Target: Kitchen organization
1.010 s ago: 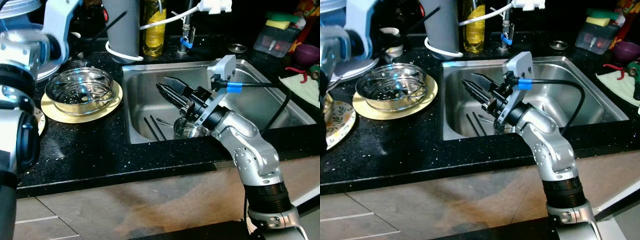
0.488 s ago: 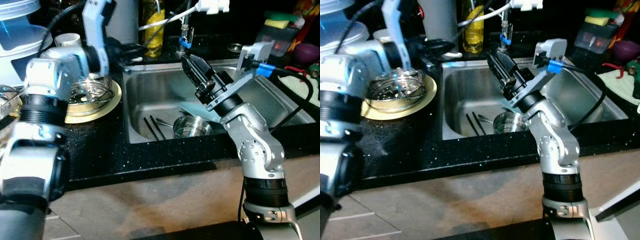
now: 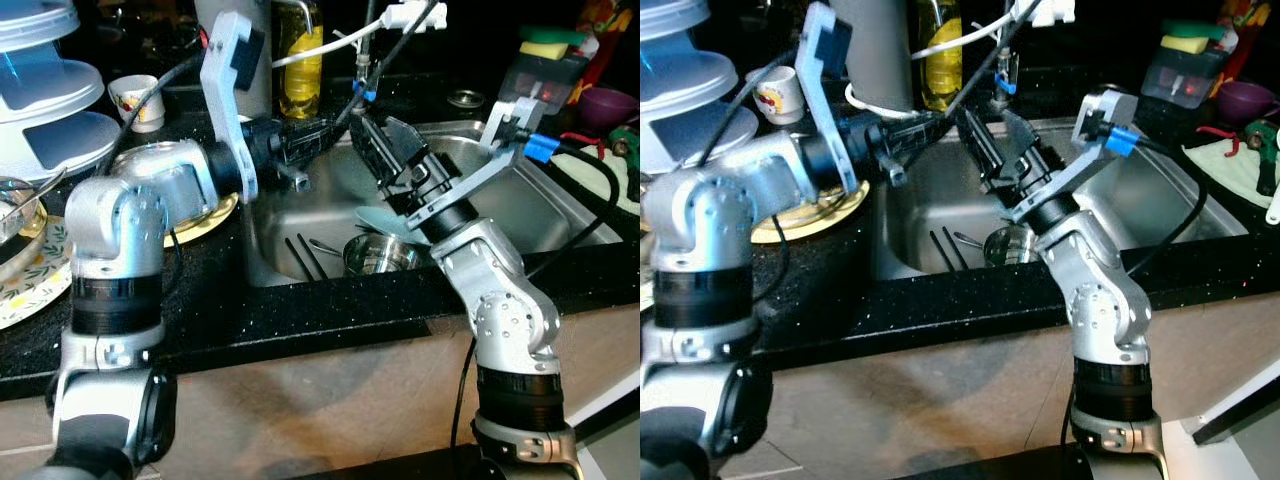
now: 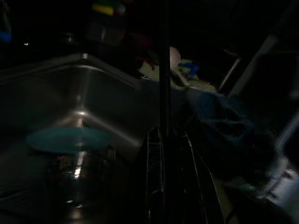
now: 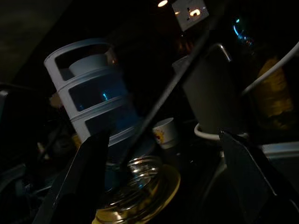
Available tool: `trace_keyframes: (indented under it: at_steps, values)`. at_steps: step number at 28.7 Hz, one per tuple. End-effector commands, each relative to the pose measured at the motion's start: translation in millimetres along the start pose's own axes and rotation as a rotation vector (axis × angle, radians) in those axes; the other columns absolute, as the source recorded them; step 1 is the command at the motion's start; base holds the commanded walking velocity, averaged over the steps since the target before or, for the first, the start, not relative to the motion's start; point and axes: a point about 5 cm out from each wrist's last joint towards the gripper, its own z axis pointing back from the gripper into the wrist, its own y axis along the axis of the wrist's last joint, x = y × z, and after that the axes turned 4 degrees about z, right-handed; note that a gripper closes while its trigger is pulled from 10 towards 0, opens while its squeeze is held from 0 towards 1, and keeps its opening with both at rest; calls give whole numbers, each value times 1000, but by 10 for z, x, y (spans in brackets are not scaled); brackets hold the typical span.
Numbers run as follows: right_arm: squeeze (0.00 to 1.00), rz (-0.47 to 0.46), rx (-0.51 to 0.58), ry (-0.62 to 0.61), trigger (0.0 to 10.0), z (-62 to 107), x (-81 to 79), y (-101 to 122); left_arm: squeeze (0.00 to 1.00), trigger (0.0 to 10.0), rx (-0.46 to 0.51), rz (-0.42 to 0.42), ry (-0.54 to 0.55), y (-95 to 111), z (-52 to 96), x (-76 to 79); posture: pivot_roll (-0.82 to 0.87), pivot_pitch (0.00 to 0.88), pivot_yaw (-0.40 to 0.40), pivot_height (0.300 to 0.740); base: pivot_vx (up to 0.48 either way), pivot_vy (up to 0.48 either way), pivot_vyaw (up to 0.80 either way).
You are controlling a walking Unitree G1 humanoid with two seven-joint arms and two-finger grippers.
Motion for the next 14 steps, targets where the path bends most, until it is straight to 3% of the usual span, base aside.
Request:
trace_keyframes:
  at_steps: [1,8,14]
  values:
    - [0,-27,12,0,10000,19,-16,18,0,0,-1,9,-21,-8,19,77,-36,183,7,740,0,0,0]
    - [0,-188,110,37,10000,3,-54,160,0,0,7,75,44,-103,91,50,-38,180,5,740,0,0,0]
    - [0,-191,97,44,10000,5,-71,156,0,0,-12,114,30,-193,127,112,-39,175,6,740,0,0,0]
